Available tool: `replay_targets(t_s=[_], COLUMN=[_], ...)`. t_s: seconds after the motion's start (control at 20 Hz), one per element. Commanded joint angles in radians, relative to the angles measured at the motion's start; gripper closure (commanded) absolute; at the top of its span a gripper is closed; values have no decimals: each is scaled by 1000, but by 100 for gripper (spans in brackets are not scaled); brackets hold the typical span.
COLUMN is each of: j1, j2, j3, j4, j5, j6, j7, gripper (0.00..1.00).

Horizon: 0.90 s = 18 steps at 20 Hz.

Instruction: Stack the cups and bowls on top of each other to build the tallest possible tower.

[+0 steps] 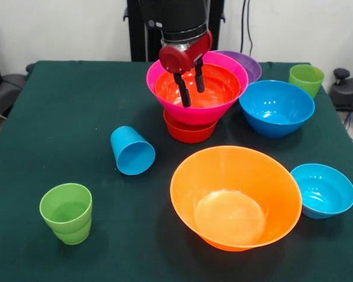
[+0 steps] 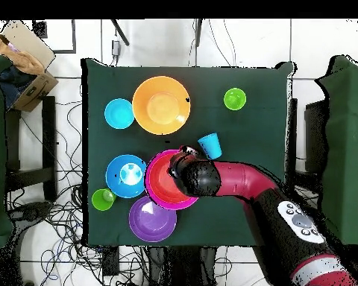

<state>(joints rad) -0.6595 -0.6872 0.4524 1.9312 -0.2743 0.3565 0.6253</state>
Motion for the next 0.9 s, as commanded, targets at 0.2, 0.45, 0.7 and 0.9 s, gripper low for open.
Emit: replay_targets(t_s=[0.2, 0.45, 0.7, 0.9], j1=[32, 70, 160, 216], j2=[93, -4, -24, -3], j3=[59, 42, -6, -36], j4=[-187, -243, -446, -626], j5=[5, 33, 40, -32], j6=[144, 297, 605, 808], j7=[74, 88, 113, 92], gripper=[0, 0, 0, 0])
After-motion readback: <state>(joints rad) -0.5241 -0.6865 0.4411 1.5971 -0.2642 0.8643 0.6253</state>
